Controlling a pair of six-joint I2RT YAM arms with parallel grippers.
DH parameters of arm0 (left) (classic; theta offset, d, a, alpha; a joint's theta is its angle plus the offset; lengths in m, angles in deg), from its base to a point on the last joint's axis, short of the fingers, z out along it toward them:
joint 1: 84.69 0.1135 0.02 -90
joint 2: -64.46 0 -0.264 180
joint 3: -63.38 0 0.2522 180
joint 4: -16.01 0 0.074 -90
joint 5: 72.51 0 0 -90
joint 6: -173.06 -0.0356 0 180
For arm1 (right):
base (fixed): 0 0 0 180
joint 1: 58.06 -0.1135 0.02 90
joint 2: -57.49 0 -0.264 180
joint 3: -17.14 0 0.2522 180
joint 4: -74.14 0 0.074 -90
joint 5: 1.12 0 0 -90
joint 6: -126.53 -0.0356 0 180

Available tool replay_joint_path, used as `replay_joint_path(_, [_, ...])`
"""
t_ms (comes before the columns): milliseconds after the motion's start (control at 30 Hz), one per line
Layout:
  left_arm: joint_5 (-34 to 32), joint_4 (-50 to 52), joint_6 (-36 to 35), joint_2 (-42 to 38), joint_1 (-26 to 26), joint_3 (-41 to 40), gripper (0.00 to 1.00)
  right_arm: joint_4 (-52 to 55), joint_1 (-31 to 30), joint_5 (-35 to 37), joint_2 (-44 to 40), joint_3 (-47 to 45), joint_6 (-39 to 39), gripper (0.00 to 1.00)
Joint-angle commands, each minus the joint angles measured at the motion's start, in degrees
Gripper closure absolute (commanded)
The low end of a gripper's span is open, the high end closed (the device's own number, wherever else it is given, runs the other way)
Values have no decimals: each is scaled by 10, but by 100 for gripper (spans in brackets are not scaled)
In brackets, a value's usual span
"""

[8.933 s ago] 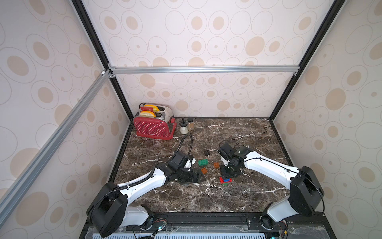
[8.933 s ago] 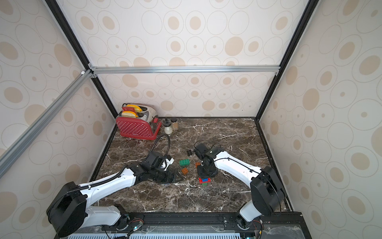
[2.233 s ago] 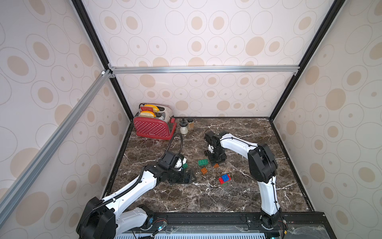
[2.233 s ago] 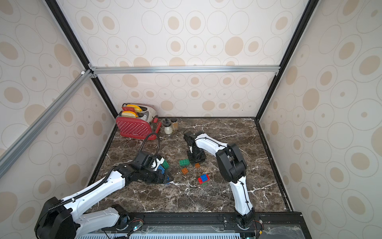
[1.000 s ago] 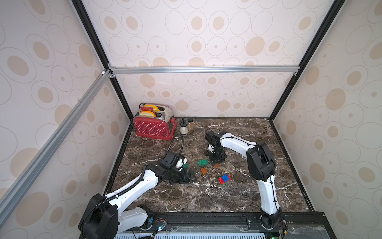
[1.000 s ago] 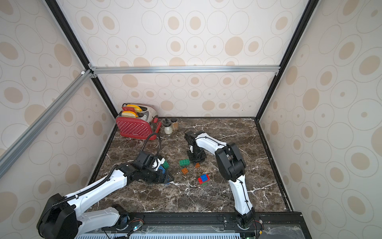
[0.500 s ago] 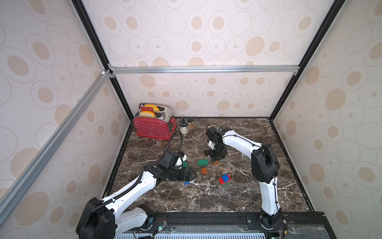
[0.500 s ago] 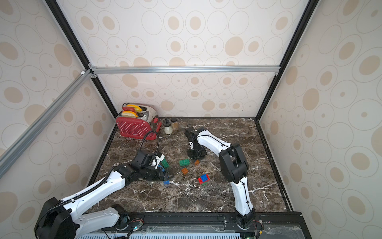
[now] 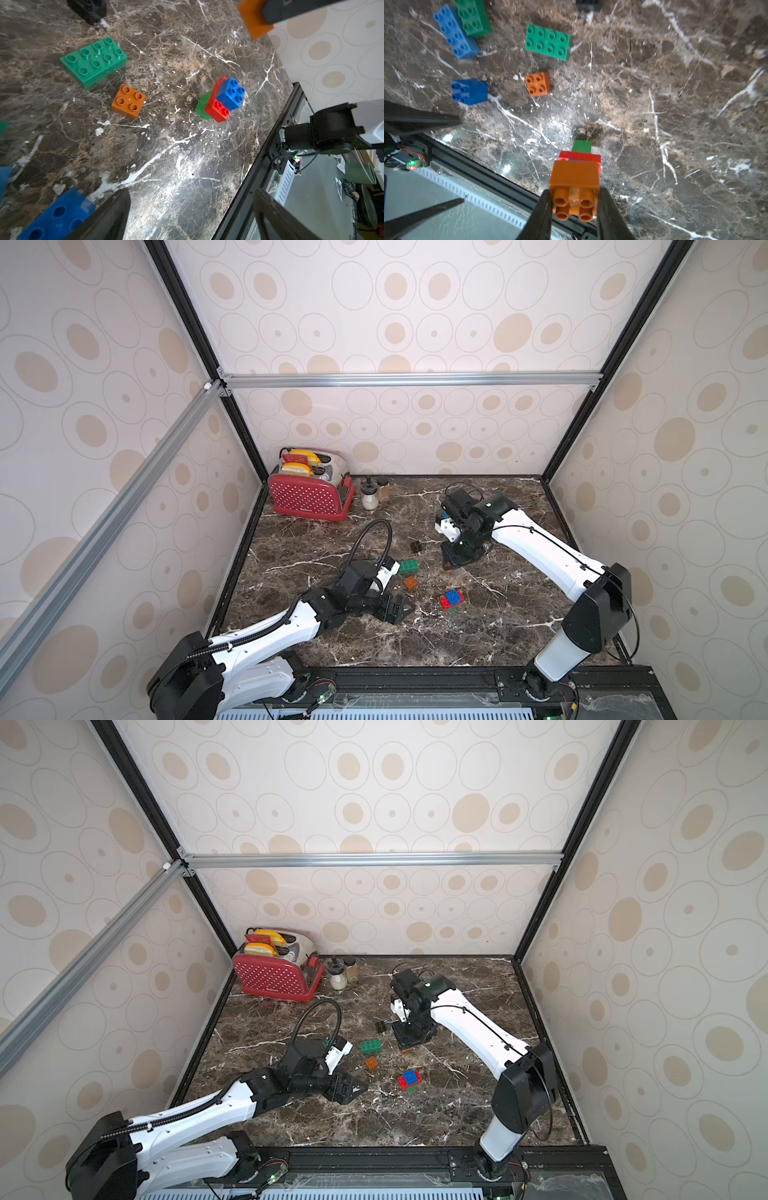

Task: Assemble the letter f with lego
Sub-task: Pick up the lego brick from the center of the board, then assemble the lego brick with the lego brick.

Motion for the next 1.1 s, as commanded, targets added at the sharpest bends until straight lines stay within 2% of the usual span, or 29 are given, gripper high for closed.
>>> replay_joint_path(0, [15,-43,-50,-31,-31,-6,5,6,-1,-17,-28,-45,2,68])
replay_joint_path(100, [4,-39,-69,-57,-70,-15,5,-7,-5,-20,-46,-77,-5,68])
replay_joint_path(233, [-78,-61,-60,-91,-125,-37,5,-16,-15,-17,-62,-101,-14,67])
replay_joint_path(333, [-135,-86,-41,-129,-128,-67,5,-23,-22,-17,-64,-114,-19,67])
replay_joint_path(467, [-177,-43,-64,-159,-135,-66,6,-37,-34,-12,-62,-130,-25,67])
replay_joint_path(1067, [-185,-29,-88,-131,-156,-55,5,-48,-39,2,-37,-142,-22,67])
